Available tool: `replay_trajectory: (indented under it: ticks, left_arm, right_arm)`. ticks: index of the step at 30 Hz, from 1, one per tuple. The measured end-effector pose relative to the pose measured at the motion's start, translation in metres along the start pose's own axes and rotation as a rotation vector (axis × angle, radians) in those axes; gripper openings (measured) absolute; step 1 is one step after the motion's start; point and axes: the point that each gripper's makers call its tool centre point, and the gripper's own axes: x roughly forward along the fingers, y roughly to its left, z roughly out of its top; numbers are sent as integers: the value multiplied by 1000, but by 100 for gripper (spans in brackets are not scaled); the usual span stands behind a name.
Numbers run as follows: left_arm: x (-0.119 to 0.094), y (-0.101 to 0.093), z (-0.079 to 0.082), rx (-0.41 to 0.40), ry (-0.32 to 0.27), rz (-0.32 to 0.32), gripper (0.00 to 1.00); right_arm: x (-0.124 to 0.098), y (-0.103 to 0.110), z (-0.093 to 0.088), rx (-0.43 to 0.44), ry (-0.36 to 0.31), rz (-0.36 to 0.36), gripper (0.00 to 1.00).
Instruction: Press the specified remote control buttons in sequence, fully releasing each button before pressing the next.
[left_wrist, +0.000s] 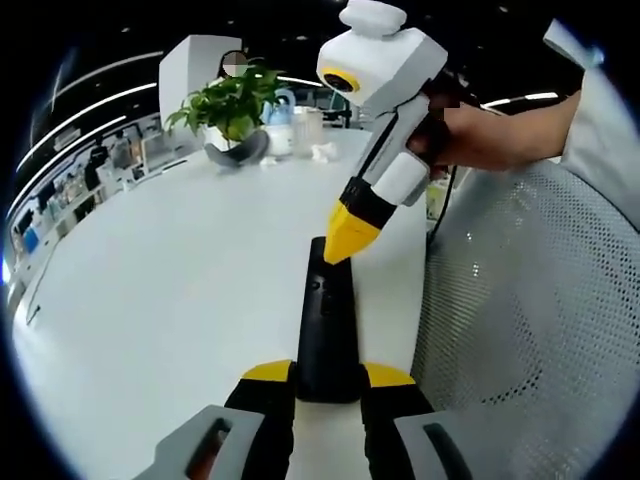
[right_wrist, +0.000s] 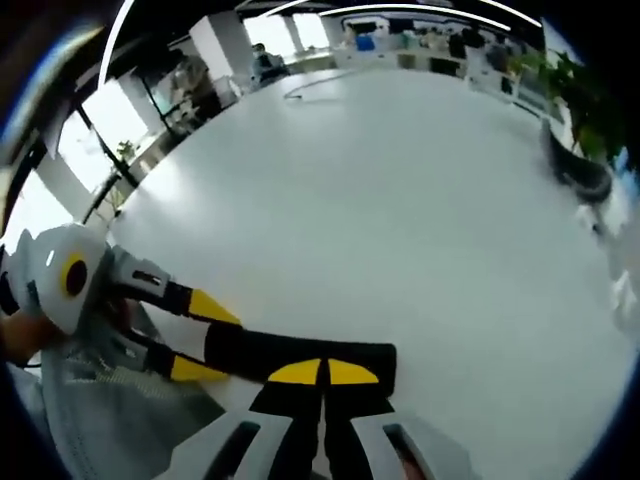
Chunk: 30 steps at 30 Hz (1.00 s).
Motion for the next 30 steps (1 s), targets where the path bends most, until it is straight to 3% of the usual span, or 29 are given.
replay_trajectory:
  ticks: [23, 30]
  left_arm:
    - [-1, -5, -2, 41, 31, -37, 24]
    - [0, -5, -2, 43, 31, -39, 24]
  right_arm:
    - [-1, 6, -9, 37, 47, 42, 0]
    - [1, 6, -9, 5, 53, 26, 0]
